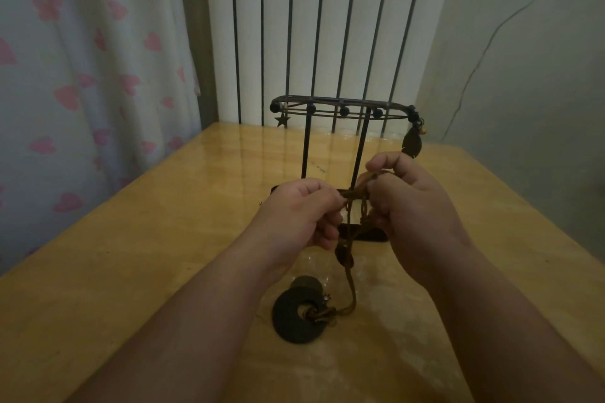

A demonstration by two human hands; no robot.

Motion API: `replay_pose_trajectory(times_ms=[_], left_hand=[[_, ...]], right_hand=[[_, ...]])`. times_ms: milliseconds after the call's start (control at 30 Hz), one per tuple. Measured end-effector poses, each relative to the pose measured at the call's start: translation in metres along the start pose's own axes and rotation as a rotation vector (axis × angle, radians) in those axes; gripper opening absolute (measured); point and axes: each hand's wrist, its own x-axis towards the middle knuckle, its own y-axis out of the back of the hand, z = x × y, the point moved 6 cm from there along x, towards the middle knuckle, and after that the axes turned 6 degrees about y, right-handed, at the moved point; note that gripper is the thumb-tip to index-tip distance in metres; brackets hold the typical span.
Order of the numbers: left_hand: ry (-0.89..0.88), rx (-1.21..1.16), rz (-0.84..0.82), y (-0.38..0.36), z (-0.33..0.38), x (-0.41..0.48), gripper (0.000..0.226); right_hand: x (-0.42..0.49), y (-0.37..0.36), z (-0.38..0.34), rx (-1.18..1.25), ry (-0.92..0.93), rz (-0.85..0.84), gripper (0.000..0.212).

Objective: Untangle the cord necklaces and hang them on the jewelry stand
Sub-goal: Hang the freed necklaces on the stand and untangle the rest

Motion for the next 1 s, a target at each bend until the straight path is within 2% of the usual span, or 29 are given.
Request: replay_pose_trajectory(times_ms=[167, 433, 500, 600, 700, 767, 833, 1000], left_hand=[[0.007, 0.071, -0.012, -0.003, -0.002, 0.0, 0.023], [0.026, 0.014, 0.055, 0.005, -0.004, 0.003, 0.021], [0.025, -0.019, 0.077, 0.006, -0.003, 0.002, 0.019], [0.017, -0.048, 0.09, 0.007, -0.001, 0.002, 0.017], [0.02, -0.043, 0.086, 0.006, -0.003, 0.002, 0.017], [0.026, -0.061, 0.083, 0.005, -0.003, 0.002, 0.017], [0.03, -0.128, 0.082, 0.005, -0.004, 0.003, 0.018], [0.069, -0.356, 0.112, 0.013, -0.007, 0.006, 0.013]], right_hand=[[0.003, -0.004, 0.006, -0.066, -0.079, -0.062, 0.026], [0.003, -0.001, 0.006, 0.084, -0.13, -0.109, 0.021], [0.005, 0.002, 0.006, 0.01, -0.196, -0.115, 0.024], [0.004, 0.003, 0.003, -0.084, -0.105, -0.14, 0.018], [0.001, 0.007, 0.005, -0.152, -0.071, -0.099, 0.024], [0.001, 0.006, 0.004, -0.185, -0.063, -0.089, 0.017], [0.0, 0.004, 0.001, -0.239, -0.059, -0.095, 0.009], [-0.001, -0.003, 0.004, -0.33, -0.064, -0.117, 0.021]])
